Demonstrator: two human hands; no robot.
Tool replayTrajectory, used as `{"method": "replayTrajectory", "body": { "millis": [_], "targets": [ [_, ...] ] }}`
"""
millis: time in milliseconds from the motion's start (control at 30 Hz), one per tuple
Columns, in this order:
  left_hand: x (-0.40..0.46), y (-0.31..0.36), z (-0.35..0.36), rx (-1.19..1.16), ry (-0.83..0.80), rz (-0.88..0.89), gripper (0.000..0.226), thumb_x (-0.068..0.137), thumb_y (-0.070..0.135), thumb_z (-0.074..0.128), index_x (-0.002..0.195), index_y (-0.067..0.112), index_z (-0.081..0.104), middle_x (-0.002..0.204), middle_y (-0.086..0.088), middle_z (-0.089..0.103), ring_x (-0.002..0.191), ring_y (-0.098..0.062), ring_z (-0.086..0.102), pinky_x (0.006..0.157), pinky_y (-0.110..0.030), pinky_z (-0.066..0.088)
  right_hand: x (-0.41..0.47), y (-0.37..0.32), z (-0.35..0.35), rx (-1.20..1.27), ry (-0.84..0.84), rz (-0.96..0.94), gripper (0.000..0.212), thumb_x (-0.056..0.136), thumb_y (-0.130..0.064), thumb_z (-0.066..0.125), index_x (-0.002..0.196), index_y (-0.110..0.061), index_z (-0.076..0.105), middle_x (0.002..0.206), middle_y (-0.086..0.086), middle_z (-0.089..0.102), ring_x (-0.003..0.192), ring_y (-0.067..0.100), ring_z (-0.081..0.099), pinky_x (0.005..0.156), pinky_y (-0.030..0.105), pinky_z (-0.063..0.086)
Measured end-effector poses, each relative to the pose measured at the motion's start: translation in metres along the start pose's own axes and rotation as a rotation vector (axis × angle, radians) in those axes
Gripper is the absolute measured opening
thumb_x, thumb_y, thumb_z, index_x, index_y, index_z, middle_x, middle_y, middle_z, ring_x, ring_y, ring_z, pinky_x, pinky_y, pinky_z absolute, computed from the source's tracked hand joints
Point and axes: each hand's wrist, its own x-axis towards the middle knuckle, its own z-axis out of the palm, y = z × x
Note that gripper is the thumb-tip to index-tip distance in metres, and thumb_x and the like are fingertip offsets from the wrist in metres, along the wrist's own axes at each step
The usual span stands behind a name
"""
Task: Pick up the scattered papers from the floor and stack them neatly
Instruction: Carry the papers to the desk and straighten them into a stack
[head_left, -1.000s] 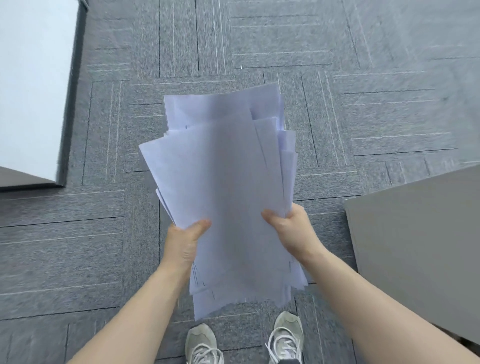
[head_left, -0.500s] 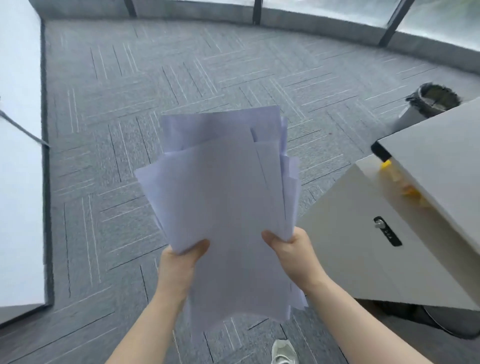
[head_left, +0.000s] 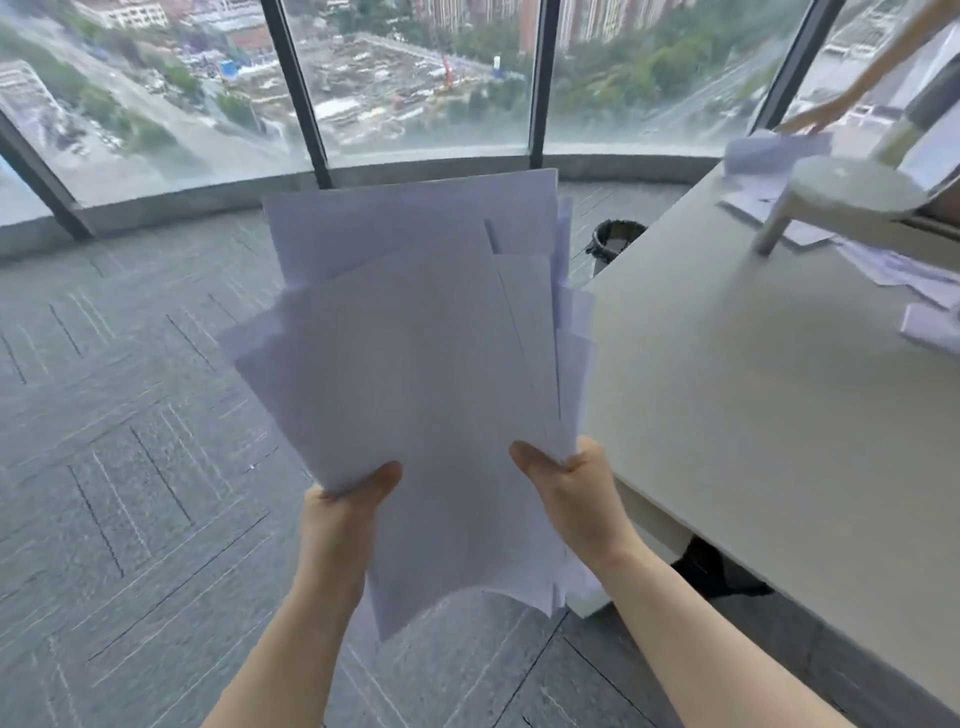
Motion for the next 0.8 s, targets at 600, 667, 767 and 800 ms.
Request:
{"method": "replayTrajectory", "body": {
  "millis": [600,667,767,800],
  "targets": [
    [-0.001,0.088,0.255,-0.014,-0.265,0.138,0.028,0.060,0.015,0.075,0.088,0.007,0.074,0.086,-0.005,0.075,0.080,-0.019,0.068,0.079,-0.035,0.052,0.056,-0.106,-0.220,0.034,0.349,-0.209,0.034,0.090,-0.010,0.067,0.058,-0.018,0.057,0.044,-0.017,0.049,0.042,0.002,0.040,0.044,0.015,0.032],
    [0.000,0.086,0.277,0.002,-0.282,0.121,0.028,0.058,0.016,0.077,0.085,0.008,0.075,0.085,-0.004,0.074,0.080,-0.020,0.067,0.079,-0.037,0.051,0.059,-0.101,-0.239,0.046,0.380,-0.206,0.025,0.089,-0.014,0.068,0.065,-0.012,0.063,0.051,-0.015,0.054,0.049,0.005,0.046,0.048,0.018,0.037],
    [0.000,0.079,0.304,0.024,-0.317,0.101,0.031,0.057,0.019,0.077,0.085,0.008,0.074,0.083,-0.005,0.074,0.077,-0.019,0.067,0.076,-0.035,0.051,0.059,-0.095,-0.259,0.070,0.454,-0.215,0.029,0.085,-0.022,0.071,0.072,0.002,0.063,0.060,-0.006,0.054,0.058,0.009,0.047,0.057,0.028,0.038],
    [0.000,0.076,0.312,0.033,-0.331,0.104,0.033,0.057,0.020,0.077,0.087,0.007,0.074,0.084,-0.005,0.074,0.076,-0.019,0.067,0.075,-0.035,0.051,0.058,-0.092,-0.264,0.091,0.473,-0.228,0.033,0.084,-0.023,0.071,0.076,0.008,0.062,0.061,0.004,0.055,0.062,0.012,0.047,0.060,0.031,0.038]
  ]
}}
